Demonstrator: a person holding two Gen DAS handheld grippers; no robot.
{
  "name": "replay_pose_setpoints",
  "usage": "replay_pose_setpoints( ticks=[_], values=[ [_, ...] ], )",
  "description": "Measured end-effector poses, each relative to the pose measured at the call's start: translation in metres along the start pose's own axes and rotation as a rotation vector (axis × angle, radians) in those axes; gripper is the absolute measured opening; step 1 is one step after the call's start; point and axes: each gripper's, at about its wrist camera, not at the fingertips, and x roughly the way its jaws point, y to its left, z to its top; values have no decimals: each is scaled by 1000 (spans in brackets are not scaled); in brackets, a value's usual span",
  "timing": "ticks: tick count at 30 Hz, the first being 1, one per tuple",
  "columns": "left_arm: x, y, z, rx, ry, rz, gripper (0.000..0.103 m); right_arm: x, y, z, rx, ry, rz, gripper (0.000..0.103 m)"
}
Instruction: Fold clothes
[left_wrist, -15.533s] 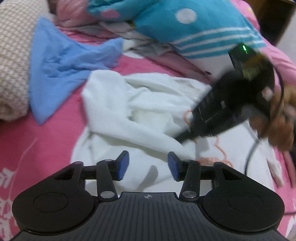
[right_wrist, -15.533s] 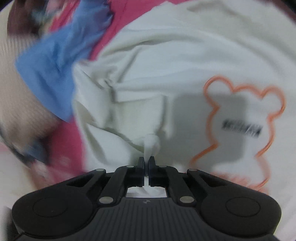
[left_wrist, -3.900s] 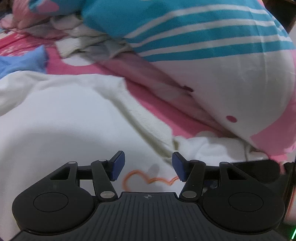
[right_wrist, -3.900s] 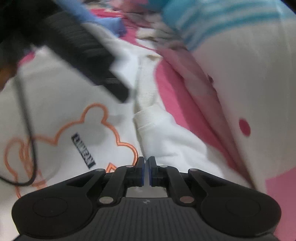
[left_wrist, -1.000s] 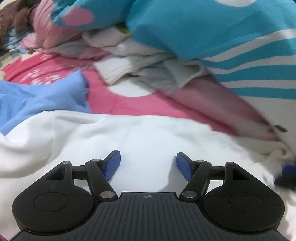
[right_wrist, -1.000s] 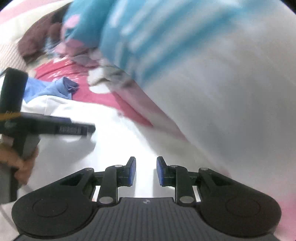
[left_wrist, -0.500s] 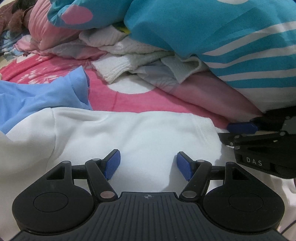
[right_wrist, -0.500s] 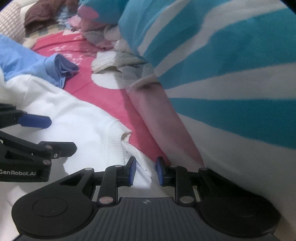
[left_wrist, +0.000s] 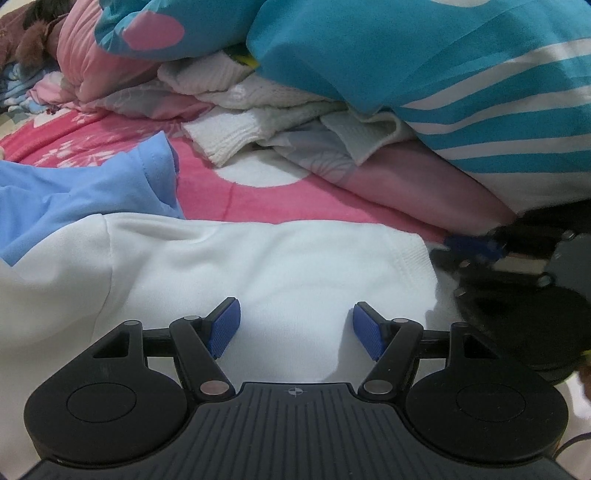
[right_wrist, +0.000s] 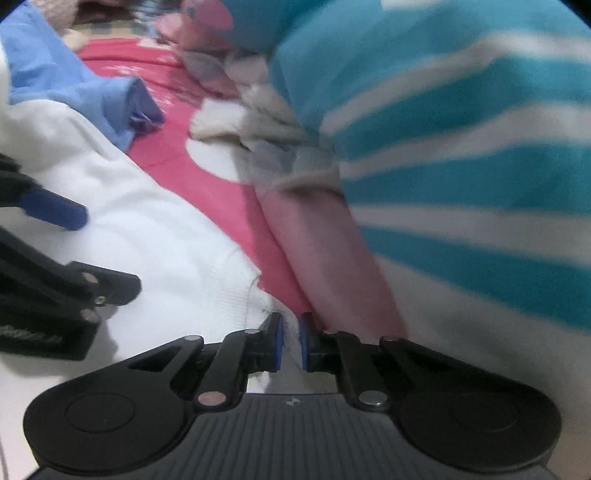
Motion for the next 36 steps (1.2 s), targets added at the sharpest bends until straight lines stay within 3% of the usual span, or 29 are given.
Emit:
replay_pose_setpoints(
  ticks=[2, 5, 6, 10, 14, 20, 24, 26, 28, 30, 31, 33, 36],
  values=[
    [0, -1, 0, 6, -2, 3, 68, 3, 2, -2, 29, -1, -25, 15],
    [-3, 0, 3, -1, -2, 2, 68, -22, -7, -5, 105, -26, -46, 37],
    [-4, 0, 4, -9, -3, 4, 68, -33, -11, -7, 136, -34, -53, 40],
    [-15, -2, 6, -29, -19, 17, 68, -84, -30, -26, 283, -44, -80, 41],
    [-33, -22, 4, 3, -42, -3, 68, -144, -55, -79, 512, 21, -82, 47],
    [-54, -78, -14, 115, -10, -135, 68, -214, -88, -180, 704, 210, -182, 47],
    [-65, -124, -33, 176, 36, -225, 68, -238, -126, -224, 784, 267, -259, 47],
    [-68, -148, -42, 203, 58, -252, 68, -236, -143, -228, 786, 236, -245, 47],
    [-67, -168, -52, 235, 76, -250, 68, -233, -159, -229, 782, 201, -225, 47],
    [-65, -187, -59, 275, 90, -235, 67, -218, -158, -216, 692, 133, -132, 42],
    [-63, -194, -60, 289, 96, -223, 67, -208, -155, -208, 647, 115, -91, 37],
    [-58, -206, -63, 312, 114, -196, 66, -181, -151, -198, 579, 102, -45, 12],
    [-49, -215, -66, 355, 142, -148, 66, -132, -155, -194, 588, 126, -9, 7]
  ],
)
